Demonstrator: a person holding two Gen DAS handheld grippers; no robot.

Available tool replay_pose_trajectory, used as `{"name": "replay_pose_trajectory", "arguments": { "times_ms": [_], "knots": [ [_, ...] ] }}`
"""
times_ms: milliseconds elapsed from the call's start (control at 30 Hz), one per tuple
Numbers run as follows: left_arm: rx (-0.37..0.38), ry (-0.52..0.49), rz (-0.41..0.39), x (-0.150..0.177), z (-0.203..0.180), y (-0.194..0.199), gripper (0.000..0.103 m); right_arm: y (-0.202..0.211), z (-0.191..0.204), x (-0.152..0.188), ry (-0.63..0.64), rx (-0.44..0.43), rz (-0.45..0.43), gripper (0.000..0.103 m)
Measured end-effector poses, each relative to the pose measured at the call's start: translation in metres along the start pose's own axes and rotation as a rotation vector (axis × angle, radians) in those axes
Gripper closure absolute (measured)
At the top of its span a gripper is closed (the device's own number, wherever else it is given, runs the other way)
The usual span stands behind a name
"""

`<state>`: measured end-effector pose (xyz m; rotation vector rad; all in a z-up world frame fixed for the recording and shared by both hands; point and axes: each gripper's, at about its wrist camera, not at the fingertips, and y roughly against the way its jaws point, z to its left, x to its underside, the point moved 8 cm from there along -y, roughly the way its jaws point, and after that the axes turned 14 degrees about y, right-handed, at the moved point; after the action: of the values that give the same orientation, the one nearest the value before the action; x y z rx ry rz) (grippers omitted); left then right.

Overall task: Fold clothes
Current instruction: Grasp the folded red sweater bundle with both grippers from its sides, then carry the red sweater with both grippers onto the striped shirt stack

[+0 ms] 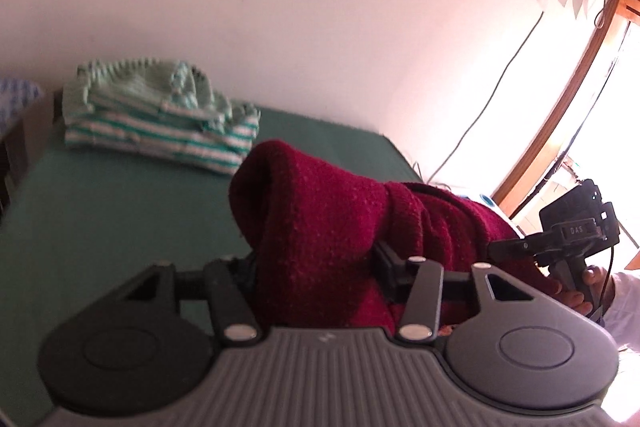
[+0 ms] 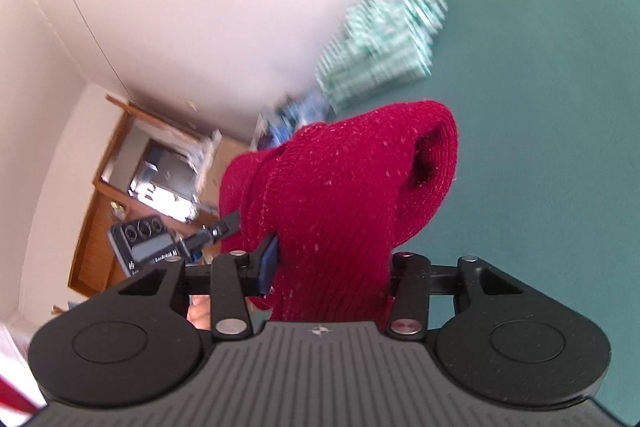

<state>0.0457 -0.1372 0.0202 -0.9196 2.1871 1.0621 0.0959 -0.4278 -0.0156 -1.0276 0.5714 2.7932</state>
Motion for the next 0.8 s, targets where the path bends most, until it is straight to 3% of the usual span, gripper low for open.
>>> {"name": "replay_pose_trajectory", "arguments": {
  "times_ms": [67,133,233,267,333,400,567,667,733,767,800],
  "knots": [
    [-0.014,-0.066,-0.037,-0.049,0.003,0.004,0.064,-0.015,0.009,-0.045,0.05,0.02,-0.037,0.057],
    [-0.018,-0.093,-0.065,-0.099,0.012,-0.003,0.072,-0.034,0.016,-0.089,0.079,0.045,-0.081,0.06],
    [-0.025,-0.125,-0.105,-0.169,0.03,-0.016,0.072,-0.066,0.025,-0.148,0.13,0.055,-0.174,0.082],
    [-0.03,-0.132,-0.119,-0.189,0.039,-0.023,0.072,-0.079,0.027,-0.163,0.142,0.058,-0.197,0.082],
    [-0.043,-0.162,-0.128,-0.219,0.062,-0.045,0.072,-0.114,0.019,-0.182,0.213,0.163,-0.191,0.082],
    [0.012,-0.058,-0.041,-0.227,0.098,-0.072,0.073,-0.146,-0.004,-0.186,0.249,0.289,-0.146,0.082],
    [0.012,0.009,0.095,-0.171,0.167,-0.122,0.073,-0.172,-0.073,-0.135,0.122,0.392,-0.084,0.086],
    [-0.001,0.013,0.094,-0.151,0.19,-0.131,0.071,-0.173,-0.104,-0.122,0.049,0.394,-0.094,0.077],
    [-0.016,-0.019,0.048,-0.15,0.191,-0.125,0.056,-0.173,-0.109,-0.123,0.081,0.403,-0.102,0.067],
    [-0.024,-0.036,0.025,-0.15,0.192,-0.122,0.051,-0.174,-0.109,-0.125,0.124,0.418,-0.094,0.058],
    [-0.057,-0.076,0.005,-0.15,0.189,-0.121,0.038,-0.177,-0.108,-0.127,0.176,0.436,-0.074,0.047]
  ]
}}
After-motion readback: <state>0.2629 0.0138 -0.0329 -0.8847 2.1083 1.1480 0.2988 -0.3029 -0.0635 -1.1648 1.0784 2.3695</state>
